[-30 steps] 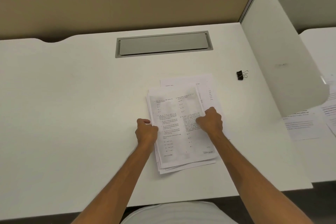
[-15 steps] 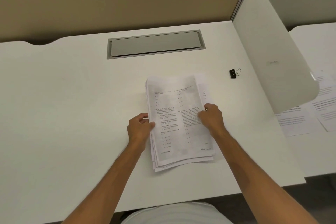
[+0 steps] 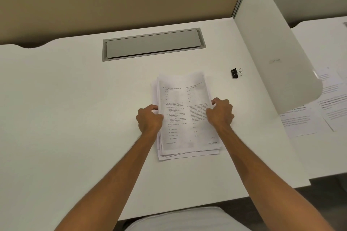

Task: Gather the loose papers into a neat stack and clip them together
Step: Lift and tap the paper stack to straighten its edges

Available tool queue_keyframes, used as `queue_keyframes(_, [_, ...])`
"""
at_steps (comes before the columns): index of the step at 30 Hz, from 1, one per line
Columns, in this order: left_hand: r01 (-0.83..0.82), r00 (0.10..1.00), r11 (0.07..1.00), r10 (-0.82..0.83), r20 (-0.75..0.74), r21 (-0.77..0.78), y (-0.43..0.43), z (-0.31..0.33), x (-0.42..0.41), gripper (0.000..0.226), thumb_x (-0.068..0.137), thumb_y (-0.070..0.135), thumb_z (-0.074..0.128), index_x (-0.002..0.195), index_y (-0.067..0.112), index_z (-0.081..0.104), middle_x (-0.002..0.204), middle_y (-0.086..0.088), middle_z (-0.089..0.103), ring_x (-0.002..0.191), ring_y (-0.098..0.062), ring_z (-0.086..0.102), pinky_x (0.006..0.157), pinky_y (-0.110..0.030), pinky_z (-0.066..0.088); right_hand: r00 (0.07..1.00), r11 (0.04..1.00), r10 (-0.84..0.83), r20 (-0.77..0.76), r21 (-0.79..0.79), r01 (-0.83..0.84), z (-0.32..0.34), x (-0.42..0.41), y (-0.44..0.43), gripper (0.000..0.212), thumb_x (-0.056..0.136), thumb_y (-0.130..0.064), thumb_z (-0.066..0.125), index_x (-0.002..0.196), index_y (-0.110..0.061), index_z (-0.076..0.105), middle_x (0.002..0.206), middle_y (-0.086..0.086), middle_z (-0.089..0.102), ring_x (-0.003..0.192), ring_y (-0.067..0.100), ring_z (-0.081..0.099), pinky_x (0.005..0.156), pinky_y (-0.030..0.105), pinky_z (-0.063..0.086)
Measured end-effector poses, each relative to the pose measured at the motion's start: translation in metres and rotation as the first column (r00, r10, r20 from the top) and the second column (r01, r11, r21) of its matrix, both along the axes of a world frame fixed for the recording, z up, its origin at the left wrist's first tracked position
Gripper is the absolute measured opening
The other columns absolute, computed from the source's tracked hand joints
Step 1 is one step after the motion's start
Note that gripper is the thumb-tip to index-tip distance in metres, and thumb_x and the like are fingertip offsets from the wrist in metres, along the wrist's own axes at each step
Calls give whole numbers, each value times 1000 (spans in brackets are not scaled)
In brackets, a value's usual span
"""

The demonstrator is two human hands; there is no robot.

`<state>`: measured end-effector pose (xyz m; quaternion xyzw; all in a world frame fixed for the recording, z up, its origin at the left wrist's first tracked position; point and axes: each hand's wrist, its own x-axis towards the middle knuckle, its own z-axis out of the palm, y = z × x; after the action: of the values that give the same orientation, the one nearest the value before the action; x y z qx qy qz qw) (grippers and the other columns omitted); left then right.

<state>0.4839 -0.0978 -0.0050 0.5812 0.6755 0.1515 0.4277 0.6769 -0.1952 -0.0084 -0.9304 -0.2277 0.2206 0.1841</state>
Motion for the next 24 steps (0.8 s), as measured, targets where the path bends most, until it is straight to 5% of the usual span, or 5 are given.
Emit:
queue_keyframes(9, [-18, 997, 990, 29, 77, -141, 0, -5, 1, 31, 82, 3, 74, 111, 13, 66, 115, -9, 70, 97, -29, 70, 86, -39, 60, 982, 996, -80, -171, 34, 87, 2, 2, 3, 37, 85, -13, 64, 122, -11, 56, 120, 12, 63, 99, 31, 61, 84, 39, 53])
queue_keyframes(14, [-28, 994, 988, 43, 98, -153, 1, -8, -1, 35, 85, 7, 73, 115, 16, 58, 113, -6, 65, 81, -16, 65, 63, -26, 55, 956, 985, -135, -261, 66, 157, 2, 8, 4, 40, 84, -15, 69, 121, -7, 56, 119, 11, 64, 92, 27, 60, 55, 25, 36])
queue_keyframes(16, [-95, 986, 971, 122, 111, -221, 5, -10, -2, 40, 83, 10, 75, 118, 10, 55, 114, -7, 61, 86, -19, 63, 61, -25, 50, 932, 978, -168, -321, 64, 198, 2, 12, 5, 41, 83, -16, 72, 120, -2, 59, 117, 12, 66, 99, 29, 66, 58, 24, 40])
queue_keyframes(19, [-121, 973, 926, 181, 140, -358, 10, -13, -3, 37, 82, 10, 79, 114, -1, 64, 115, -15, 67, 104, -33, 66, 86, -37, 57, 890, 957, -232, -393, 70, 280, 0, 15, 5, 38, 80, -15, 78, 111, -2, 59, 110, 11, 63, 98, 31, 64, 74, 31, 51])
queue_keyframes(24, [-60, 986, 945, 107, 129, -321, 7, -16, 0, 21, 84, 10, 77, 82, 9, 56, 101, -11, 65, 84, -23, 62, 81, -37, 55, 876, 968, -210, -434, 33, 248, -6, 12, 6, 41, 81, -15, 78, 114, -4, 57, 112, 11, 60, 92, 26, 56, 82, 35, 51])
